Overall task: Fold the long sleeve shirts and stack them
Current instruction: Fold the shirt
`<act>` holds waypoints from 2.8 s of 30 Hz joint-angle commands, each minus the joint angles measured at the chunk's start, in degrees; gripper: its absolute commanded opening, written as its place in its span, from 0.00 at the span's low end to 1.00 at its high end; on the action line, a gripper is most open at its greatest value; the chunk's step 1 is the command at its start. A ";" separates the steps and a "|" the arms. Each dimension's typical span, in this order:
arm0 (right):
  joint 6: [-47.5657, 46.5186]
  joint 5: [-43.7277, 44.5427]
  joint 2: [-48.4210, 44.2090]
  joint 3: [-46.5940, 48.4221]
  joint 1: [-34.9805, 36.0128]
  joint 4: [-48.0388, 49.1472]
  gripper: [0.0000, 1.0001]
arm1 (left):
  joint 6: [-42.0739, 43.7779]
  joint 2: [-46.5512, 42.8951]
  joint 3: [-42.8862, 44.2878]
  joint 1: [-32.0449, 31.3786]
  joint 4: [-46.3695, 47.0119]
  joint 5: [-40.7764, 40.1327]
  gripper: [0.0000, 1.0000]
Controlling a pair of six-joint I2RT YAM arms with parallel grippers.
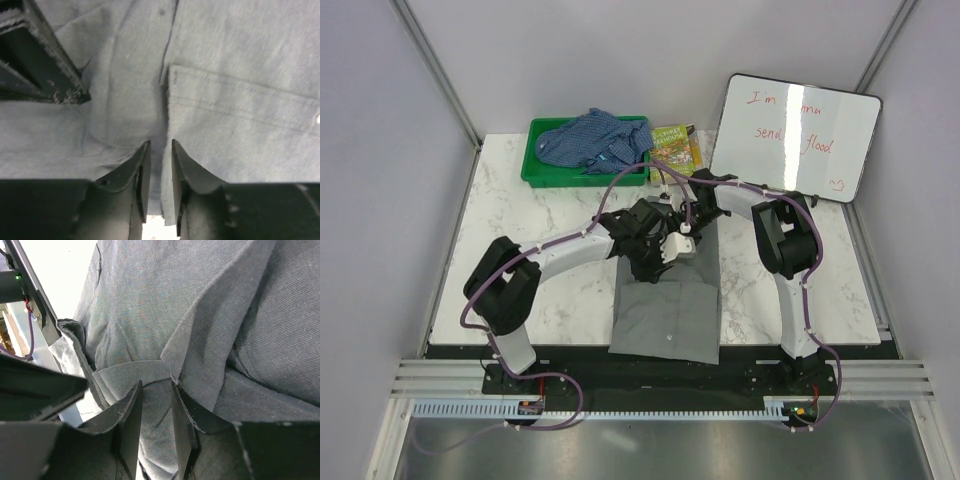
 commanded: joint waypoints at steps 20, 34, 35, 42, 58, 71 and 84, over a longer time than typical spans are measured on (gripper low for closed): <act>-0.58 2.01 -0.63 3.46 2.06 -0.17 0.37 | 5.79 -2.67 -1.01 9.07 -13.10 11.76 0.47; -1.28 3.50 -0.72 3.72 2.15 -0.43 0.36 | 5.87 -0.90 1.45 9.24 -13.80 10.96 0.02; -1.37 3.51 -0.46 3.55 2.15 -0.43 0.36 | 5.70 -1.95 1.54 9.50 -13.89 10.88 0.02; -1.72 3.33 0.25 3.98 2.15 -0.52 0.35 | 5.43 -1.35 2.51 13.55 -13.28 9.73 0.02; -1.28 4.82 -0.72 8.02 1.62 -2.01 0.40 | -0.10 4.89 3.48 14.69 -8.18 9.65 0.06; -4.36 6.32 -19.07 0.76 -2.42 -10.28 0.54 | -11.61 -7.57 -5.04 21.37 -3.00 15.00 0.43; -9.28 6.56 -16.29 -18.25 -0.13 -7.30 0.38 | -25.93 -2.67 -13.14 18.65 4.12 20.11 0.37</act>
